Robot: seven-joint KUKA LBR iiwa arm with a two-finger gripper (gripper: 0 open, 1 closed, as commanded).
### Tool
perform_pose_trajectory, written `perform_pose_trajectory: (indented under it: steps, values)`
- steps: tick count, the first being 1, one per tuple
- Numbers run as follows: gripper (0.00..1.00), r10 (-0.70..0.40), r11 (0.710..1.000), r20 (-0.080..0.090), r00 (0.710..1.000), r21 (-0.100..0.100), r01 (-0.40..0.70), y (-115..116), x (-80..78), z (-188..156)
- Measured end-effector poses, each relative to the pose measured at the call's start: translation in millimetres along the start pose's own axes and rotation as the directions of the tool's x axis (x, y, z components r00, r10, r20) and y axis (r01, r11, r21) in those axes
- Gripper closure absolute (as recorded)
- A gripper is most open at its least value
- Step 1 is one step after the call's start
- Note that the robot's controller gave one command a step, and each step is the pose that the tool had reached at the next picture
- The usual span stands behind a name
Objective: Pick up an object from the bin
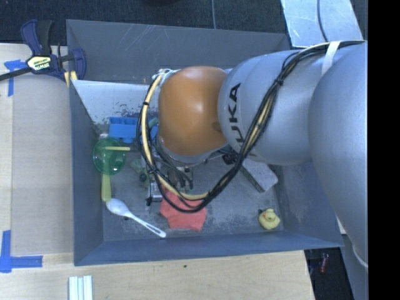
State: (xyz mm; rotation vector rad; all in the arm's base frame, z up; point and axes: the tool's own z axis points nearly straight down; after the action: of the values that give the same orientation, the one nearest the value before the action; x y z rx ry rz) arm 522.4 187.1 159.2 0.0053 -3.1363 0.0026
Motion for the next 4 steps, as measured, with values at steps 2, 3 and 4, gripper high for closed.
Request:
perform_pose_trajectory:
  steps: [2, 3, 4]
  values:
    - [0.0, -0.199, 0.98, 0.008, 0.98, -0.002, 0.199, -35, 17.4, -5]
    - [0.0, -0.478, 0.879, 0.011, 0.878, 0.002, 0.478, -80, -10.5, 10]
    - [0.0, -0.374, 0.927, 0.011, 0.927, 0.002, 0.374, -138, -55.5, 31]
